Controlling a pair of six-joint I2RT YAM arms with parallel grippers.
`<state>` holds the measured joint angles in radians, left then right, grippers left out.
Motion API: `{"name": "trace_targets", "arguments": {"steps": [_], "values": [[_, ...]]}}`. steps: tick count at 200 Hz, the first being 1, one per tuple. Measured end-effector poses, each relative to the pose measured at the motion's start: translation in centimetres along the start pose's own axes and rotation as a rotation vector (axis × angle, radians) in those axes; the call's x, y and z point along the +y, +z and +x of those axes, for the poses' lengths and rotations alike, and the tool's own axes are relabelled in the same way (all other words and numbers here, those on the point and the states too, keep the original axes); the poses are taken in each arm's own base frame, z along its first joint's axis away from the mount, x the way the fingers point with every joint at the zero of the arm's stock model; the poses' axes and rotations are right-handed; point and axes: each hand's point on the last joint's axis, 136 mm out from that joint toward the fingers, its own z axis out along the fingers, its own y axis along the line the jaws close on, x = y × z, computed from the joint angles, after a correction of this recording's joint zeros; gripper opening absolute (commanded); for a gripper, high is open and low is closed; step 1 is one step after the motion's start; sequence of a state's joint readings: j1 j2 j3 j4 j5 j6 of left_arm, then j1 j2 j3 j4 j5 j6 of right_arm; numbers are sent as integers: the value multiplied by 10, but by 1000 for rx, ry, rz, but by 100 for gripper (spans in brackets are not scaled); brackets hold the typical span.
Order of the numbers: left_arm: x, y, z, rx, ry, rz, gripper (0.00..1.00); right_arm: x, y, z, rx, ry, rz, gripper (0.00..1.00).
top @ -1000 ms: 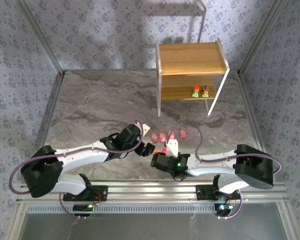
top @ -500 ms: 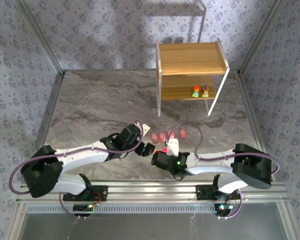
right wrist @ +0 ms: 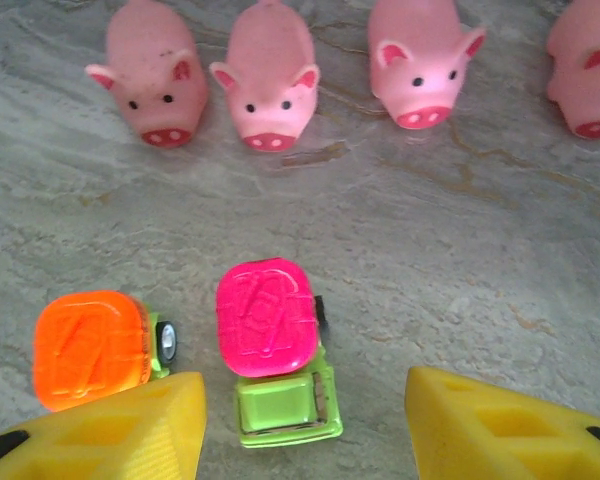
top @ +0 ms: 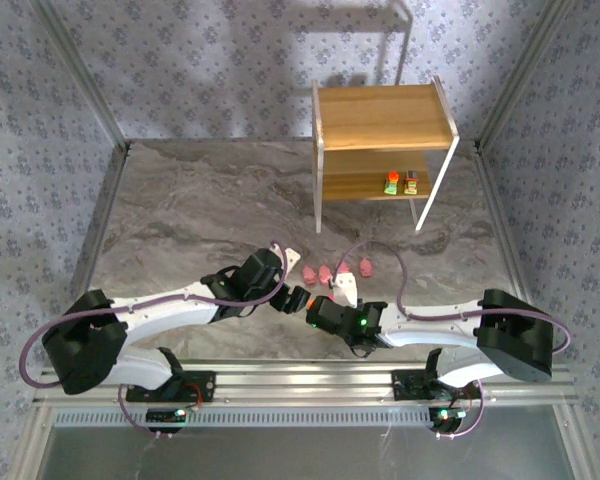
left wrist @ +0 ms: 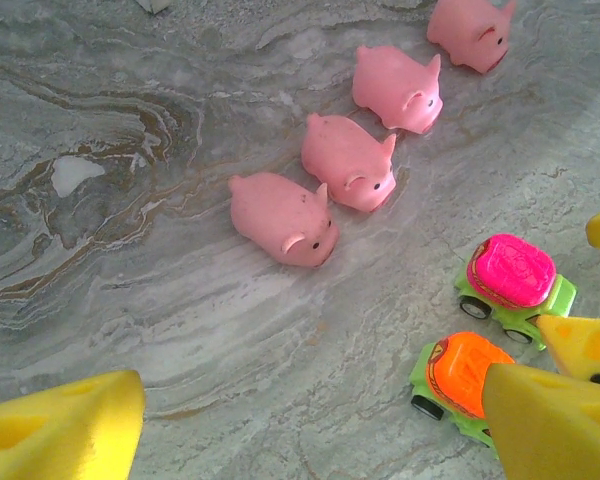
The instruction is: Place and organize the plastic toys onto the shelf
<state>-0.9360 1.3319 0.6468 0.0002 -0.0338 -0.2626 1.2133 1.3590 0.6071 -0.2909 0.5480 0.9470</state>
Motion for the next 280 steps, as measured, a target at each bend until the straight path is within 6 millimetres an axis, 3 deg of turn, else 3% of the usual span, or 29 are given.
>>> {"name": "trace_targets", "arguments": {"steps": [75, 280], "values": [[0, 2, 2, 7, 0, 1, 87, 0, 9, 11, -1, -59, -37, 48], [-1, 3, 0, 8, 0, 1, 87, 0, 21, 20, 0, -84, -23, 44]]}}
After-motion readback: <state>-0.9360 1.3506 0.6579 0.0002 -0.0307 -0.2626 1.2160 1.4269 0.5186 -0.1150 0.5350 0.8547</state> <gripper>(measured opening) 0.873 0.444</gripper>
